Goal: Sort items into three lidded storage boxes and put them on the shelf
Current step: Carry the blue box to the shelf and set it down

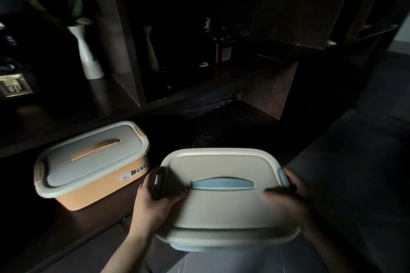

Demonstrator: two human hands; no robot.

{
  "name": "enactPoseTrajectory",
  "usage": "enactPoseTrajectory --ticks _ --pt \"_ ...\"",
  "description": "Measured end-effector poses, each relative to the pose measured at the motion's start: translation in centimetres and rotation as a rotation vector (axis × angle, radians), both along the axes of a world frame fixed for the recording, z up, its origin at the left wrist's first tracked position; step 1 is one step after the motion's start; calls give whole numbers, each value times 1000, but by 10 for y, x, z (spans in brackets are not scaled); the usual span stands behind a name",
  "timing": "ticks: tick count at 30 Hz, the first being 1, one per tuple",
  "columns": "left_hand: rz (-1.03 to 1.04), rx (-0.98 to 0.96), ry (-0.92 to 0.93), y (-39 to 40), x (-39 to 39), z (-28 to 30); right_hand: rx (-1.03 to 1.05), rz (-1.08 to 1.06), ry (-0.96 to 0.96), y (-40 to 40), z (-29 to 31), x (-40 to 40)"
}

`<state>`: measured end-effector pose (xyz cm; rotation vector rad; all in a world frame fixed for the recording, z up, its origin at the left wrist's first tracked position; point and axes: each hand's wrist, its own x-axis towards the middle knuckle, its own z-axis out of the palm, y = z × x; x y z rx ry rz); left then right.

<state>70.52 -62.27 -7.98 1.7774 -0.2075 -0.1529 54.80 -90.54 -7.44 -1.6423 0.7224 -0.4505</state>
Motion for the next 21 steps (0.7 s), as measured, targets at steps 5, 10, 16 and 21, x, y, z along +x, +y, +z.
enactPoseTrajectory --ticks 5,10,16,21 --pt "84 9 6 -25 57 -16 35 38 5 -27 -6 85" --pt "158 10 83 -55 92 -35 127 54 69 -56 -12 143" --pt "267 48 85 -81 117 -46 100 170 157 -92 -26 211" --pt "462 95 108 -102 126 -44 29 363 166 -112 -24 262"
